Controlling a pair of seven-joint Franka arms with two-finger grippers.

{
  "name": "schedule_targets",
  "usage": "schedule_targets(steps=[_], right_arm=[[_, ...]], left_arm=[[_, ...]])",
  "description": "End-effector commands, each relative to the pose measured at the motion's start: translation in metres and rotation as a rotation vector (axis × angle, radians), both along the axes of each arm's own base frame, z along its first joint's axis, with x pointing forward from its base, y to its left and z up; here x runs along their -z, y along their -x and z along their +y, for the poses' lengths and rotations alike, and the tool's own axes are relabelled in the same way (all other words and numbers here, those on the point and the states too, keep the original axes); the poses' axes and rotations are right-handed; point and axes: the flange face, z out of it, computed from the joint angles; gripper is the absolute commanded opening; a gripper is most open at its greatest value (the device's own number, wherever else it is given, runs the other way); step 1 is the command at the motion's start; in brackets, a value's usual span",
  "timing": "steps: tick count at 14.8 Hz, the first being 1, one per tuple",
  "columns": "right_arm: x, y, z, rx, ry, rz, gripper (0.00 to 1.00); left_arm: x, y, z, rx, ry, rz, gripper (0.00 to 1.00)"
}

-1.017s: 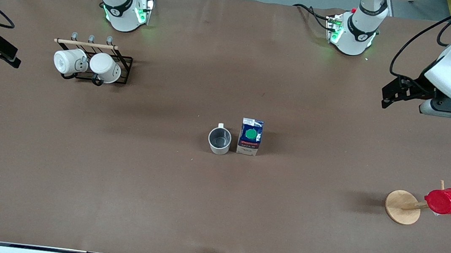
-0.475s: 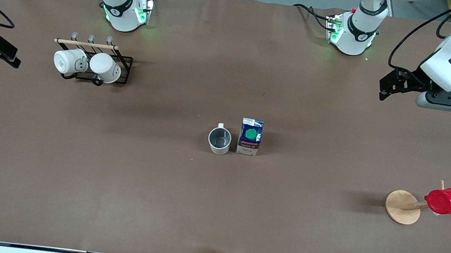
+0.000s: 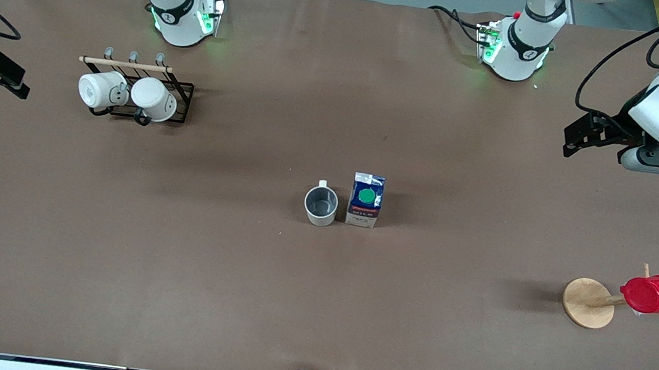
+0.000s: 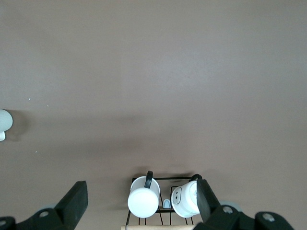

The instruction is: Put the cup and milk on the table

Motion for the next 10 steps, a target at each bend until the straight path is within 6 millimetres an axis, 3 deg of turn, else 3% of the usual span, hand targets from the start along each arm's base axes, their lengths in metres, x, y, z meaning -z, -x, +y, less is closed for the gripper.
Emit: schedule_targets(steps=[1,10], right_arm=[[0.0004,0.0030,-0.0048,-0.004,-0.011,0.001,1.00],[0.0006,0.0034,-0.0055,-0.001,-0.013,0.004,1.00]], left_arm=[[-0.0009,-0.0015,-0.0005,0.021,0.022,-0.007,0.99],[0.0049,-0.0083,-0.0003,0.028,0.023,-0.014,0.99]])
